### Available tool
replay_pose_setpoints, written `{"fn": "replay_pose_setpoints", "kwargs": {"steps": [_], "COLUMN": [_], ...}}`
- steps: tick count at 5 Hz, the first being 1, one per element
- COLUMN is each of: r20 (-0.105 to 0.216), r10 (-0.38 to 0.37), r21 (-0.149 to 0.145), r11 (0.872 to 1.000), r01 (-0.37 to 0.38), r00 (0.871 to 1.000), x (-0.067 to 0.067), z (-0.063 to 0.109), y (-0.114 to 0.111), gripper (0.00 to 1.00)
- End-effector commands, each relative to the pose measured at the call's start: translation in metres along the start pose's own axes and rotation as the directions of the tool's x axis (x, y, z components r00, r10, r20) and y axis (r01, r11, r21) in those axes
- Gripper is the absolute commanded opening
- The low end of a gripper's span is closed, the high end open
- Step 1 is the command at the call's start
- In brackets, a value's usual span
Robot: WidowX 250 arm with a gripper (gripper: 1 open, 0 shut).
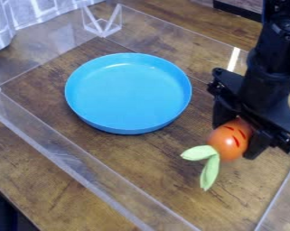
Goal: Put the carrot in the blue tray
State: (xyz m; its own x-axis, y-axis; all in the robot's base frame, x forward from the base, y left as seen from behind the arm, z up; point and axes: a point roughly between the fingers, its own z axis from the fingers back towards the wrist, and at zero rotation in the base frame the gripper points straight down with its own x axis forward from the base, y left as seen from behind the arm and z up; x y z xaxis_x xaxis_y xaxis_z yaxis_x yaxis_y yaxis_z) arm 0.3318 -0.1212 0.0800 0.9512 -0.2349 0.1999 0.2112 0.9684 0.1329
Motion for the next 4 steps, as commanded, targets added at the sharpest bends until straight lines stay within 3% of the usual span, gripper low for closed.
{"fn": "replay_pose_setpoints", "kwargs": {"steps": [1,3,4], "r20": [0.093,0.132,0.122], "r10": [0.035,0.081,0.074], "r21": [-0.017,0.003,-0.004], "r11": [0.999,0.997,0.997], "r01": [-0.034,-0.083,-0.074], "r00": [0.995,0.988,0.990], "x": [0.006,0.010,0.004], "z": [0.035,0.076,0.068], "y": [0.018,0.063,0.061], "gripper": [0.00,0.00,0.00]}}
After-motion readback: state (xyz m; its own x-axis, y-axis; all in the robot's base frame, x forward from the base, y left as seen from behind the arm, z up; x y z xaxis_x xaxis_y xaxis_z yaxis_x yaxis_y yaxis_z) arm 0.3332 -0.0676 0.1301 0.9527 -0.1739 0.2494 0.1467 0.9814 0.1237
